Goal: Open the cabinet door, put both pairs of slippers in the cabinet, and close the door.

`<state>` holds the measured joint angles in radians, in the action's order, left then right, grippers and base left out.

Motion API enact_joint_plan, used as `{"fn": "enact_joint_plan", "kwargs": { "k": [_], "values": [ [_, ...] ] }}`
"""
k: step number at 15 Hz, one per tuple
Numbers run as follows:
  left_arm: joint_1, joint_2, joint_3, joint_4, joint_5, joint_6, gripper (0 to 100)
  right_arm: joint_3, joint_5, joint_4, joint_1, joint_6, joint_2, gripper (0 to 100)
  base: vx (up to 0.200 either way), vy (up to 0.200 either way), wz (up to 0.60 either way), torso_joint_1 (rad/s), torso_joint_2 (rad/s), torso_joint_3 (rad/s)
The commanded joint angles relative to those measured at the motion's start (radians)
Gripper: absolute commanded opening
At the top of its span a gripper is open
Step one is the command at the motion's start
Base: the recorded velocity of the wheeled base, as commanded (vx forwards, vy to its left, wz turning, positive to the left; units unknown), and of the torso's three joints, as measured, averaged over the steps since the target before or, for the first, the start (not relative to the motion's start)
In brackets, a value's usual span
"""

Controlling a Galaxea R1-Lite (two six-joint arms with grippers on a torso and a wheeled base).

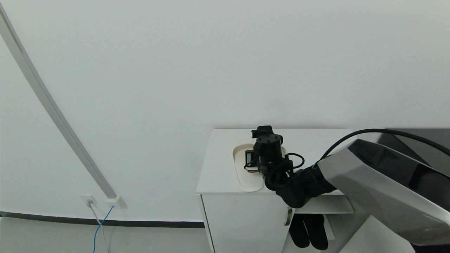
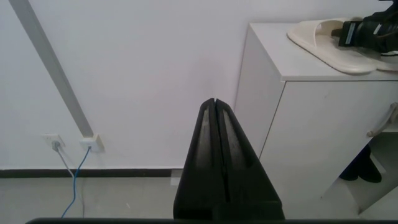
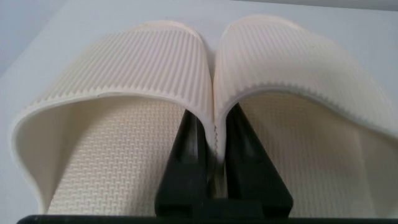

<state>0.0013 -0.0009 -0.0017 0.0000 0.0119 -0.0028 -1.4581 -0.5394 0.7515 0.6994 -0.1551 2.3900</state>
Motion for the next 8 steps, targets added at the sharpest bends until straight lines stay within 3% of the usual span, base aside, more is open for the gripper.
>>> {"fn": "enact_joint_plan", "kwargs": {
  "k": [1, 8],
  "values": [
    [0.0, 0.001, 0.0, 0.0, 0.0, 0.0, 0, 0.024, 0.001, 0.0, 0.0, 0.0, -0.051, 0, 0.0, 0.0, 0.0, 0.0, 0.0, 0.0],
    [0.0, 0.001, 0.0, 0.0, -0.003, 0.003, 0, 0.631, 0.274, 0.003, 0.074, 0.028, -0.677, 0, 0.0, 0.0, 0.0, 0.0, 0.0, 0.0]
  ]
}}
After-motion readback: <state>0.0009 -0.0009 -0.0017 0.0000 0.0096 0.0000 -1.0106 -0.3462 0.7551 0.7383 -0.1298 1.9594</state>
